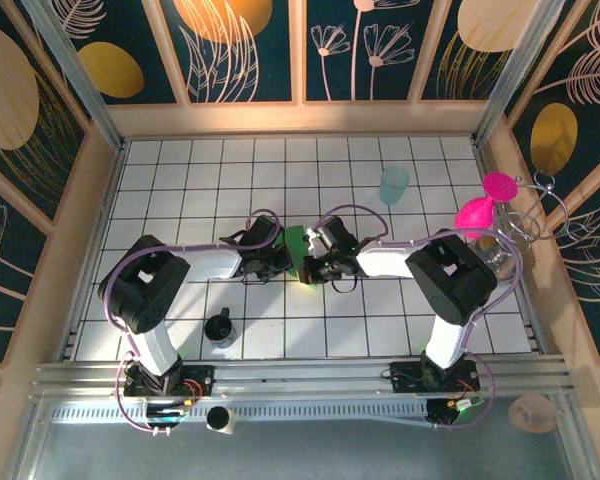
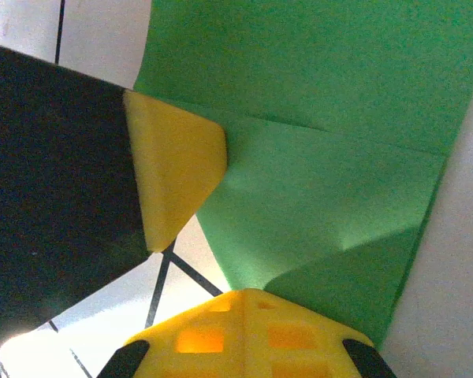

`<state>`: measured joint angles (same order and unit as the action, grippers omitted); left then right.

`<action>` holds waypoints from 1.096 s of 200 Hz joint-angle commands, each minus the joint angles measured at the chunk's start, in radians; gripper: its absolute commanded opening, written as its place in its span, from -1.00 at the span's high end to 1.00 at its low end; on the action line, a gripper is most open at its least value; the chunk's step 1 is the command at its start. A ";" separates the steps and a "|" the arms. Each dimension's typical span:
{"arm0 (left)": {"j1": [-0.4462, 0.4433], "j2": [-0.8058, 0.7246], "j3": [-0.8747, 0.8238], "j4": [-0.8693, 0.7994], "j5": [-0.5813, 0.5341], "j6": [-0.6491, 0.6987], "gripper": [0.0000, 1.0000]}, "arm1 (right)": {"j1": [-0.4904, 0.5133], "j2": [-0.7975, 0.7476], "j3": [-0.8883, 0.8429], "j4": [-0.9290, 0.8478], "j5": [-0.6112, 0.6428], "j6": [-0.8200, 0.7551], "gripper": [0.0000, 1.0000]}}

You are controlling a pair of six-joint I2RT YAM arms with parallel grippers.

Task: Fold a paper plane with a square sheet of paper (pick it up from the middle)
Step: Third fold the triangle at the center of the table.

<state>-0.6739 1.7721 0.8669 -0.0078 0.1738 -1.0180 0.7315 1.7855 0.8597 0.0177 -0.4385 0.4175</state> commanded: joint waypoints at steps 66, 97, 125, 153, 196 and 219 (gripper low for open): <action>-0.004 -0.085 0.049 -0.067 0.003 0.078 0.78 | 0.004 0.046 0.002 -0.070 0.034 -0.010 0.93; -0.011 -0.064 0.026 -0.047 0.049 0.074 0.80 | 0.004 0.048 0.004 -0.063 0.026 -0.002 0.93; -0.022 -0.018 0.032 -0.055 0.058 0.078 0.80 | 0.003 0.050 0.004 -0.062 0.021 0.000 0.93; -0.022 -0.002 0.036 -0.087 0.020 0.075 0.81 | 0.002 0.047 0.002 -0.067 0.023 -0.001 0.93; -0.021 0.027 0.037 -0.148 -0.054 0.073 0.81 | -0.001 0.038 -0.002 -0.072 0.021 -0.004 0.93; -0.022 0.046 0.038 -0.180 -0.094 0.080 0.81 | -0.004 0.019 -0.007 -0.094 0.020 -0.018 0.93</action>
<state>-0.6956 1.7741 0.9016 -0.0872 0.1646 -0.9543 0.7311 1.7927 0.8635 0.0166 -0.4404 0.4179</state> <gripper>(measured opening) 0.096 0.054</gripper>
